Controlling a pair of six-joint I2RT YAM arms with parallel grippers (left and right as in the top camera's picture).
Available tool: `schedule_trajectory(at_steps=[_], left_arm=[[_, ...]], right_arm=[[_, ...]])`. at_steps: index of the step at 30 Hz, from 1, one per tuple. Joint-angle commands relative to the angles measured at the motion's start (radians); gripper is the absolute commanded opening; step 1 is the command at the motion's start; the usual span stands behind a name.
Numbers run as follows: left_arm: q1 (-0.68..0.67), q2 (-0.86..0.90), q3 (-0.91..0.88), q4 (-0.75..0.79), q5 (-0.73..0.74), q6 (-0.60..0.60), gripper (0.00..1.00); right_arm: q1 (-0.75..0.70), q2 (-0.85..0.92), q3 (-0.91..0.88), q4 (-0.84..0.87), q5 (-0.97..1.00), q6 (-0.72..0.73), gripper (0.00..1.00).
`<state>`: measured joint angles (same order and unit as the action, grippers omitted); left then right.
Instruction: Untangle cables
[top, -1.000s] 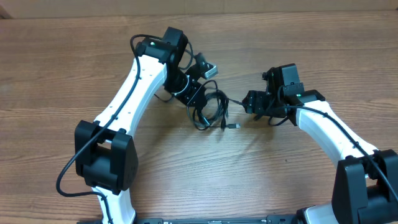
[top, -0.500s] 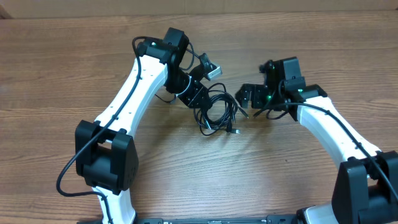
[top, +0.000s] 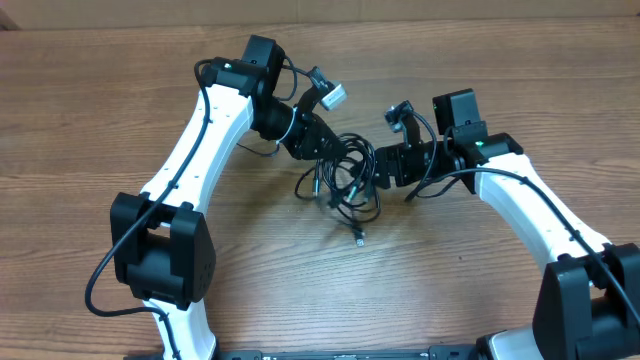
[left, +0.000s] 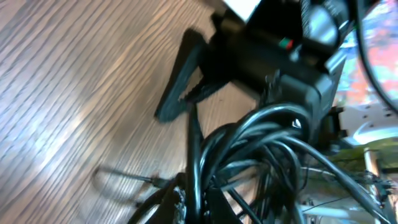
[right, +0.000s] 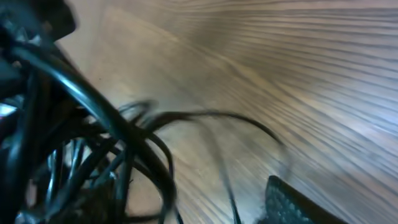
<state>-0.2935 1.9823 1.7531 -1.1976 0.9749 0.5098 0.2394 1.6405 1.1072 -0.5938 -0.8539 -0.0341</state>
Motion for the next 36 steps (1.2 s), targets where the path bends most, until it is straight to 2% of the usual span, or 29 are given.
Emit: schedule_trajectory(at_steps=[1, 2, 3, 4, 5, 7, 10, 11, 14, 16, 24, 30, 31, 32, 34, 35, 36], left_arm=[[-0.016, 0.005, -0.003, 0.02, 0.122, 0.017, 0.04], [-0.015, 0.005, -0.003, 0.026, 0.122, -0.001, 0.04], [-0.015, 0.005, -0.003, 0.028, 0.123, -0.002, 0.04], [-0.015, 0.005, -0.003, 0.029, 0.123, -0.002, 0.04], [-0.011, 0.005, -0.003, 0.029, 0.12, -0.002, 0.04], [0.001, 0.005, -0.003, 0.029, 0.105, -0.002, 0.04], [0.05, 0.003, -0.003, 0.014, 0.037, -0.061, 0.04], [0.079, 0.003, -0.003, -0.005, 0.014, -0.073, 0.04], [0.155, 0.003, -0.003, -0.061, -0.033, -0.072, 0.04], [0.209, 0.003, -0.003, -0.105, -0.077, -0.072, 0.04], [0.315, -0.001, -0.003, -0.16, -0.15, -0.073, 0.04], [0.353, -0.014, 0.018, -0.159, -0.145, -0.1, 0.15], [0.352, -0.018, 0.023, -0.16, -0.122, -0.103, 0.15], [0.348, -0.023, 0.024, -0.16, -0.085, -0.102, 0.13], [0.33, -0.032, 0.024, -0.16, -0.031, -0.083, 0.07], [0.314, -0.035, 0.024, -0.158, -0.023, -0.082, 0.05], [0.299, -0.035, 0.024, -0.154, -0.024, -0.083, 0.05]], right_arm=[[0.05, -0.028, 0.021, 0.01, -0.12, -0.019, 0.65], [0.052, -0.028, 0.021, 0.016, -0.11, -0.019, 0.4], [0.052, -0.028, 0.021, 0.016, -0.093, -0.019, 0.23], [0.052, -0.028, 0.021, 0.016, -0.061, -0.019, 0.09], [0.052, -0.028, 0.022, 0.012, -0.025, -0.017, 0.04], [0.052, -0.028, 0.021, 0.0, 0.093, 0.017, 0.04], [0.042, -0.028, 0.021, -0.048, 0.468, 0.166, 0.04], [0.034, -0.028, 0.021, -0.079, 0.652, 0.249, 0.04], [0.018, -0.029, 0.021, -0.137, 0.903, 0.348, 0.04], [0.005, -0.029, 0.022, -0.158, 0.974, 0.353, 0.04], [-0.012, -0.029, 0.022, -0.165, 1.04, 0.38, 0.04], [-0.012, -0.029, 0.022, -0.171, 1.051, 0.38, 0.04], [-0.012, -0.029, 0.022, -0.168, 1.028, 0.379, 0.06], [-0.012, -0.029, 0.023, -0.161, 0.991, 0.378, 0.15], [-0.011, -0.029, 0.029, -0.145, 0.835, 0.318, 0.44], [-0.011, -0.029, 0.032, -0.139, 0.762, 0.263, 0.53], [-0.011, -0.029, 0.036, -0.137, 0.701, 0.221, 0.57]])
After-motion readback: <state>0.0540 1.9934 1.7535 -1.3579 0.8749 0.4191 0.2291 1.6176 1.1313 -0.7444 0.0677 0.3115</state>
